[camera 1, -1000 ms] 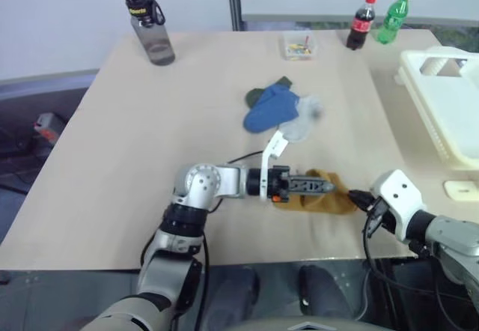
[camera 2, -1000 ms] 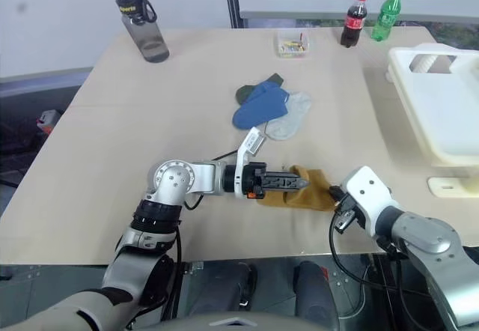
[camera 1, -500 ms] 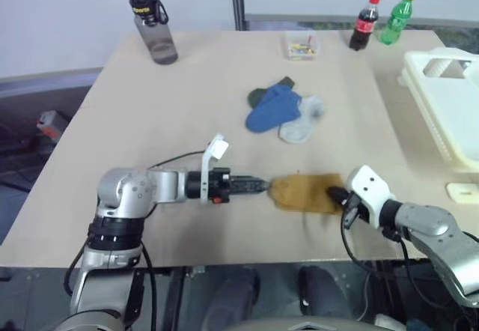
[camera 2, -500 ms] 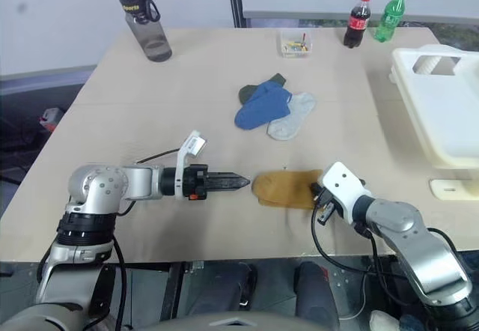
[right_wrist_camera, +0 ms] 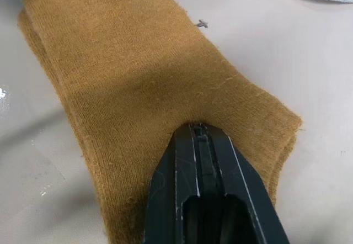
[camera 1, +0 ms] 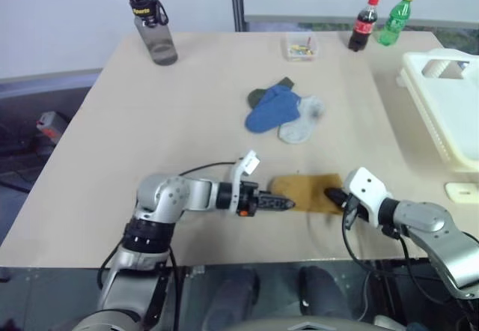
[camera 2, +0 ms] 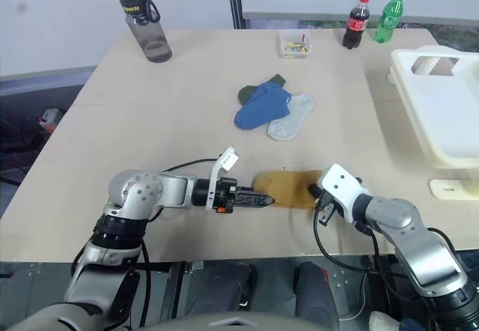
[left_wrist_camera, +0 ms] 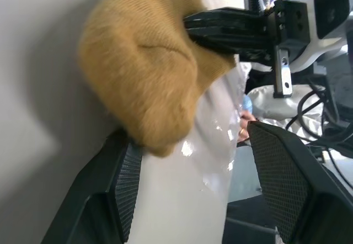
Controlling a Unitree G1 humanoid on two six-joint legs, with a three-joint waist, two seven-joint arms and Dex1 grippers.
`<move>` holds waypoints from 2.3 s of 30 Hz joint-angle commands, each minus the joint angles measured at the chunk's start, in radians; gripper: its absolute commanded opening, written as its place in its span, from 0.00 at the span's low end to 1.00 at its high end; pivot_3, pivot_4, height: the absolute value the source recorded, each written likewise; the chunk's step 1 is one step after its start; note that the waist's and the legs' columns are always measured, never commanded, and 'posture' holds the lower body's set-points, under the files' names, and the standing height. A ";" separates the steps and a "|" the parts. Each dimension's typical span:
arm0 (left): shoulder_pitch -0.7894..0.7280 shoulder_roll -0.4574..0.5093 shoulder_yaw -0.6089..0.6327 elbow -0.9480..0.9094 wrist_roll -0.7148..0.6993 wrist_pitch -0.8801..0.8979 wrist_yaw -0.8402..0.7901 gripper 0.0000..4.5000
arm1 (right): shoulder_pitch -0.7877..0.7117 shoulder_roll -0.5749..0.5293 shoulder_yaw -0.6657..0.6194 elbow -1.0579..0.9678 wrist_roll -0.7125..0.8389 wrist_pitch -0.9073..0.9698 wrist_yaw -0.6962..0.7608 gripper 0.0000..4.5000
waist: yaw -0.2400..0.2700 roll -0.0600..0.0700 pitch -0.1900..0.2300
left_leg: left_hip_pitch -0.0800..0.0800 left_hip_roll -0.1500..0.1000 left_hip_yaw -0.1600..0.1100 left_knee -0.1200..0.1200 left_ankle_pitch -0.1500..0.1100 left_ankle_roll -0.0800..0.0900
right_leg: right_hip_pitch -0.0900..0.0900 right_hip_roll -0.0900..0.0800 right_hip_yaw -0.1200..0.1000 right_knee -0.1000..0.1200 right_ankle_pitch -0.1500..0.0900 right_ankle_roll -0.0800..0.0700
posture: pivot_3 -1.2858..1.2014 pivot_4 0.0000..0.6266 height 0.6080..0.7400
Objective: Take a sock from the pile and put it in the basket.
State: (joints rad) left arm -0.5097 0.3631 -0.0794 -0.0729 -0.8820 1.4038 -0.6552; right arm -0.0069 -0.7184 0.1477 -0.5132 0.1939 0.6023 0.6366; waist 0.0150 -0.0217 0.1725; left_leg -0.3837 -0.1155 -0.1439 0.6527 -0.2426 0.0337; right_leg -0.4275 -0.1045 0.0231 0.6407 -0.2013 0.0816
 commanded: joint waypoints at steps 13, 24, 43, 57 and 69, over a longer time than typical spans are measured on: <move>-0.107 -0.164 -0.075 0.100 -0.010 -0.187 -0.236 0.70 | 0.071 0.022 -0.043 -0.088 0.049 0.105 -0.016 0.01 | 0.001 0.000 0.000 | 0.000 0.000 0.000 0.000 0.000 0.000 | 0.000 0.000 0.000 -0.001 0.000 0.000 | 0.52 0.24 1.00; -0.056 -0.047 0.001 0.069 0.016 -0.153 -0.209 0.70 | 0.116 0.007 -0.079 -0.141 0.055 0.146 -0.042 0.01 | -0.012 0.001 0.000 | 0.000 0.001 0.001 -0.001 -0.002 0.002 | 0.000 0.001 0.001 -0.001 0.000 0.000 | 0.52 0.24 1.00; -0.001 0.035 -0.046 -0.029 0.076 -0.068 -0.074 0.99 | 0.047 0.048 0.004 -0.041 0.023 0.073 -0.023 0.00 | -0.005 0.000 0.000 | 0.003 0.002 0.000 -0.001 -0.002 0.003 | 0.002 0.002 0.000 0.000 -0.002 0.003 | 0.52 0.24 1.00; -0.014 0.014 0.145 0.023 0.018 0.037 -0.021 0.01 | -0.096 0.138 0.145 0.003 -0.010 0.086 -0.016 0.00 | -0.030 -0.001 -0.001 | 0.003 0.003 0.000 -0.001 -0.002 0.003 | 0.002 0.003 0.000 0.001 -0.002 0.003 | 0.52 0.24 1.00; -0.010 0.060 0.192 -0.019 -0.053 0.018 -0.070 0.01 | -0.203 0.188 0.216 0.079 -0.036 0.065 0.013 0.00 | -0.025 -0.001 -0.001 | 0.002 0.002 0.000 -0.001 0.000 -0.001 | 0.001 0.002 0.000 0.000 0.000 0.000 | 0.52 0.24 1.00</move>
State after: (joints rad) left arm -0.5022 0.4470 0.1000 -0.0701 -0.8980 1.4330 -0.7089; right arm -0.2116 -0.5334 0.3463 -0.4444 0.1620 0.6702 0.6390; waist -0.0099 -0.0226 0.1719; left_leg -0.3818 -0.1137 -0.1444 0.6515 -0.2430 0.0327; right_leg -0.4270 -0.1029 0.0229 0.6407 -0.2011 0.0812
